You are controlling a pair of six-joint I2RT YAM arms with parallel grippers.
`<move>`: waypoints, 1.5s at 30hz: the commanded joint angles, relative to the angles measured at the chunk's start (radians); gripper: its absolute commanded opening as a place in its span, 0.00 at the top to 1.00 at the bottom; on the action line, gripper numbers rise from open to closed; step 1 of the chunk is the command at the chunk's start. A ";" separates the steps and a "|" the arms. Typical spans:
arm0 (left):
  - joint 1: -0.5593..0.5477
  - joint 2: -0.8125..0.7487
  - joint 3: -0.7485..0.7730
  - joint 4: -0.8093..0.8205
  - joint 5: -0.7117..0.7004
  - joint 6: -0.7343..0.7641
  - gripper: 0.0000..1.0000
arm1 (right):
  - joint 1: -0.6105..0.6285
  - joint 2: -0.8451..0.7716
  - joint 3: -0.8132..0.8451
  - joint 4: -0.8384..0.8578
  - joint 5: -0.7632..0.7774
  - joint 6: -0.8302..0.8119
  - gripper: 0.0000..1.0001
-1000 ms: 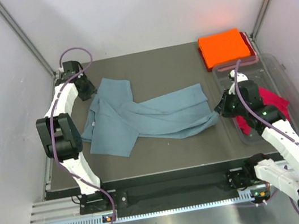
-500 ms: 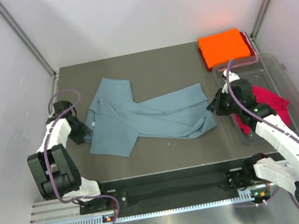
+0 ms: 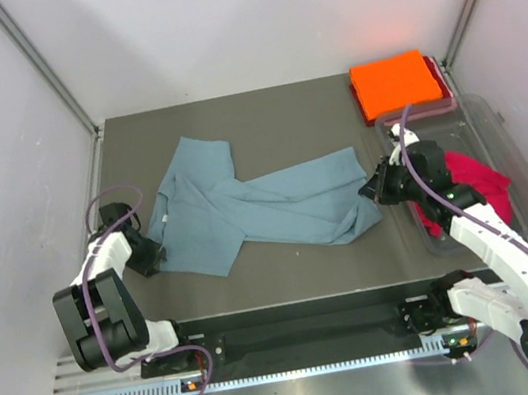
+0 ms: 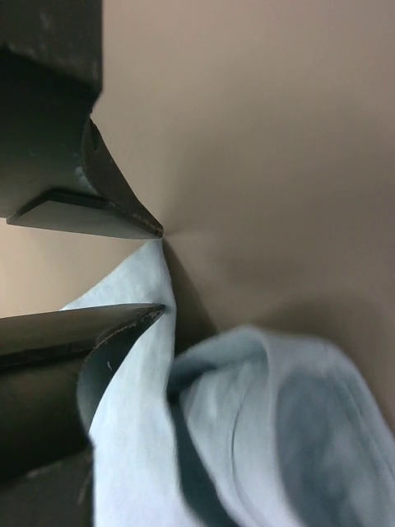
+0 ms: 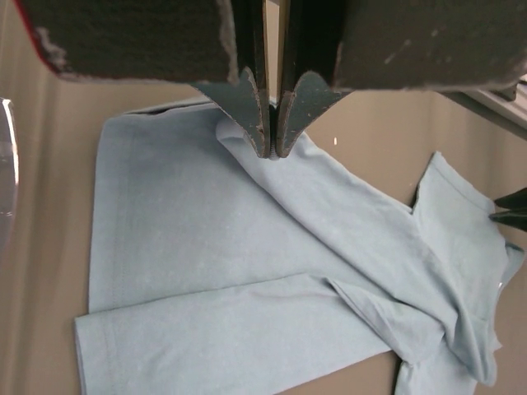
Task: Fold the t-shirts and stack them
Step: Flatten the tshirt out
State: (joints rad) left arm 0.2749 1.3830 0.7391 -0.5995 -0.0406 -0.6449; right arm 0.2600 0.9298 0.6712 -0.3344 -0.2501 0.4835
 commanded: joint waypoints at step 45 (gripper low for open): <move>-0.008 -0.369 0.277 -0.013 0.097 -0.015 1.00 | 0.203 0.093 0.102 -0.598 0.310 0.828 0.59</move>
State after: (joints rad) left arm 0.2718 1.0752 1.0424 -0.6823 -0.0231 -0.6548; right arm 0.4225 0.9707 0.7021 -0.8318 -0.0261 1.0523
